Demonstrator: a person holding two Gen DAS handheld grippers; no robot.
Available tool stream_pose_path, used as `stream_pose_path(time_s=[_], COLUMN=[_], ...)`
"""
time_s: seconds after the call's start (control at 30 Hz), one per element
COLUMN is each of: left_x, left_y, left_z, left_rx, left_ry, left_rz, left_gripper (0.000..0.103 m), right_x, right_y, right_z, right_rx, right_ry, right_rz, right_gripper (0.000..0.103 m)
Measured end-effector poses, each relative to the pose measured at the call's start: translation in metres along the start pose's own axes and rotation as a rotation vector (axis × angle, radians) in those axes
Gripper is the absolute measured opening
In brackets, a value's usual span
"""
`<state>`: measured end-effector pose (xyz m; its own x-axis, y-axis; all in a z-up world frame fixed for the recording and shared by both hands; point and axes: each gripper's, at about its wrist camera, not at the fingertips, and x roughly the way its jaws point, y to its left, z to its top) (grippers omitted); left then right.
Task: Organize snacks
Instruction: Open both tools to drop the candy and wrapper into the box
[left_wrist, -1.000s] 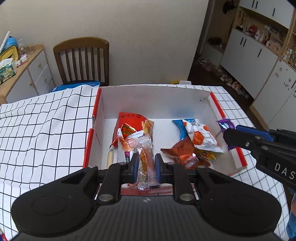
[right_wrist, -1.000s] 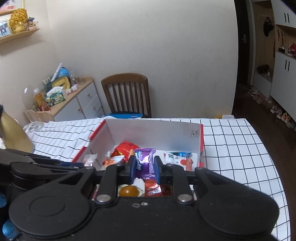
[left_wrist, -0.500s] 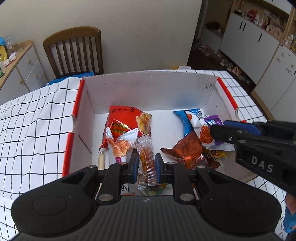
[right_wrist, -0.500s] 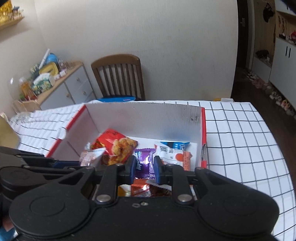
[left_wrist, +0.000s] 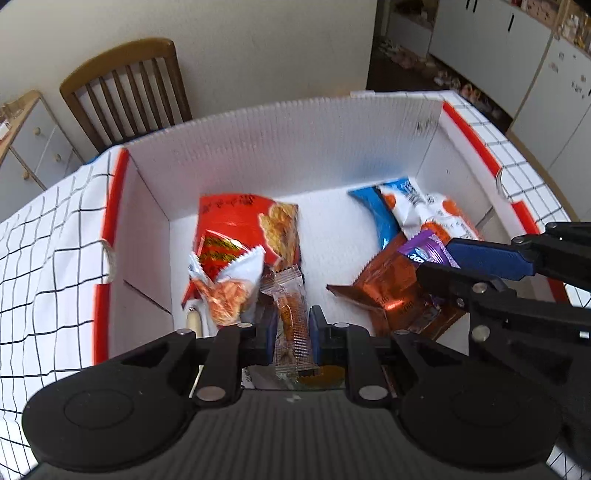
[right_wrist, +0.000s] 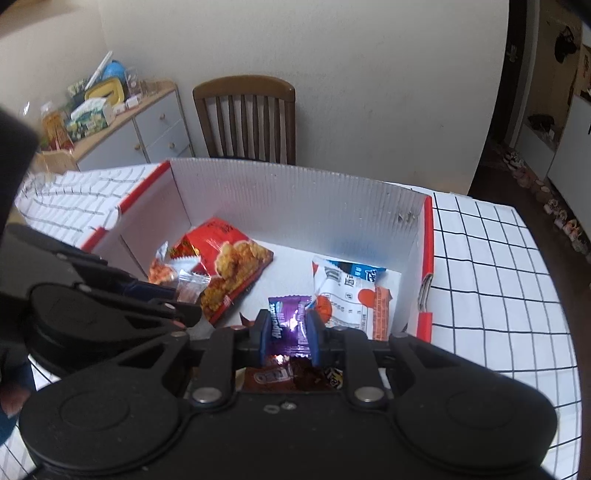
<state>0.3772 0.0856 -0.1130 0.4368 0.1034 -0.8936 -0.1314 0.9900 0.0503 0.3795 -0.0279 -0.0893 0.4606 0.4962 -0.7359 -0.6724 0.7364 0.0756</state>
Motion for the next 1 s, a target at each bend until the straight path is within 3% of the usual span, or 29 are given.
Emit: stream_pose_path(time_s=[0.3,1.0], left_x=[0.016,-0.004], left_y=[0.006,0.018], left_z=[0.000,-0.012], left_rx=[-0.042,-0.095], left_ry=[0.063,0.027], left_rz=[-0.001,-0.029], left_gripper=[0.018,0.024], right_x=[0.005,-0.029], right_y=[-0.001,-0.001], right_z=[-0.002,-0.011], right_rx=[-0.007,0.053], right_ry=[0.011,-0.035], right_rz=[-0.005,-0.002], right_gripper=[0.020,0.038])
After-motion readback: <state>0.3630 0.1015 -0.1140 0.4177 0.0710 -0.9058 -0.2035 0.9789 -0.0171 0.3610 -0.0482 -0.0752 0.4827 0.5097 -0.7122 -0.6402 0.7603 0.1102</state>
